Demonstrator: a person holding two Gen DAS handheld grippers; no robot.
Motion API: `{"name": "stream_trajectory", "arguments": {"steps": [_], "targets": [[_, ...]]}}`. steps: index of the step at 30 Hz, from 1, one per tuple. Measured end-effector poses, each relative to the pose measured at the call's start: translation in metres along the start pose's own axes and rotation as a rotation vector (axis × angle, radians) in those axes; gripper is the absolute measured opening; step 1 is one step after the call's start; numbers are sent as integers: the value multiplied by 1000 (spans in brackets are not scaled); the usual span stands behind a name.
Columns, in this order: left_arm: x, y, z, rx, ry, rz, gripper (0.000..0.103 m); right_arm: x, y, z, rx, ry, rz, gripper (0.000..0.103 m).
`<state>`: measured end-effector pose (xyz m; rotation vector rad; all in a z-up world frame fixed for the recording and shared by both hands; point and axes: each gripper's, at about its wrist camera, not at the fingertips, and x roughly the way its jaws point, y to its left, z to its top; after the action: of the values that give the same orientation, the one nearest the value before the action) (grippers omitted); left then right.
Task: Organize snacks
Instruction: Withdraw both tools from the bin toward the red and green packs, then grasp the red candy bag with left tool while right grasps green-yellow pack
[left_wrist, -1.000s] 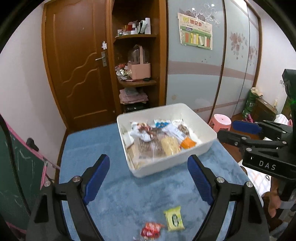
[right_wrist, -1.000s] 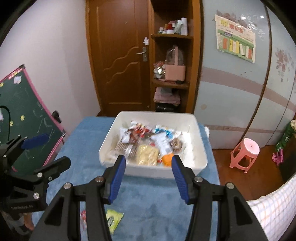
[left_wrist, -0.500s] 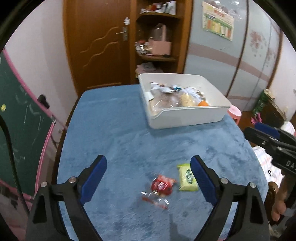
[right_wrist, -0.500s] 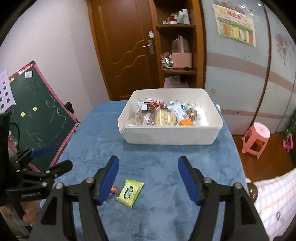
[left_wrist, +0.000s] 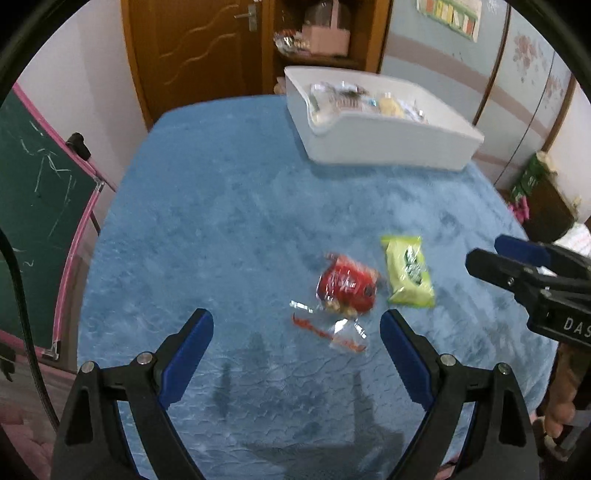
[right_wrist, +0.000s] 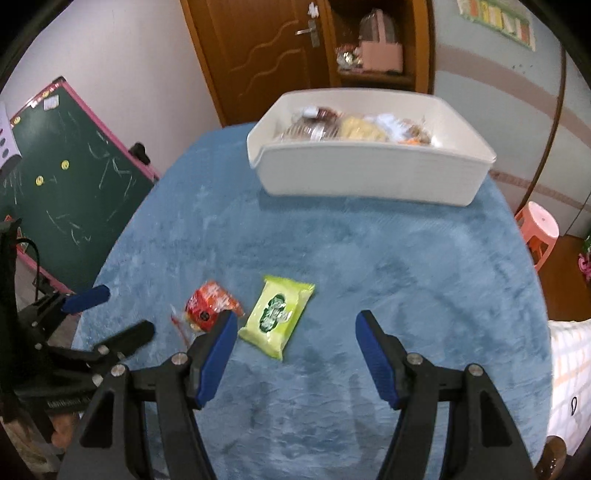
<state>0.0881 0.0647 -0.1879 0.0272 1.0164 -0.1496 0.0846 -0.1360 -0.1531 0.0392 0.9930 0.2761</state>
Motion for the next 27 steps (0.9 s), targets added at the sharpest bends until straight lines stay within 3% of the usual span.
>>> {"name": "stream_trajectory", "arguments": {"steps": [17, 19, 23, 27], "targets": [[49, -10, 0, 32, 91, -41, 91, 83, 5, 7, 35, 157, -9, 67], [53, -11, 1, 31, 99, -40, 91, 84, 6, 7, 19, 156, -17, 65], [60, -14, 5, 31, 113, -44, 91, 80, 3, 6, 7, 153, -18, 48], [64, -20, 9, 41, 114, -50, 91, 74, -11, 2, 32, 146, -34, 46]]}}
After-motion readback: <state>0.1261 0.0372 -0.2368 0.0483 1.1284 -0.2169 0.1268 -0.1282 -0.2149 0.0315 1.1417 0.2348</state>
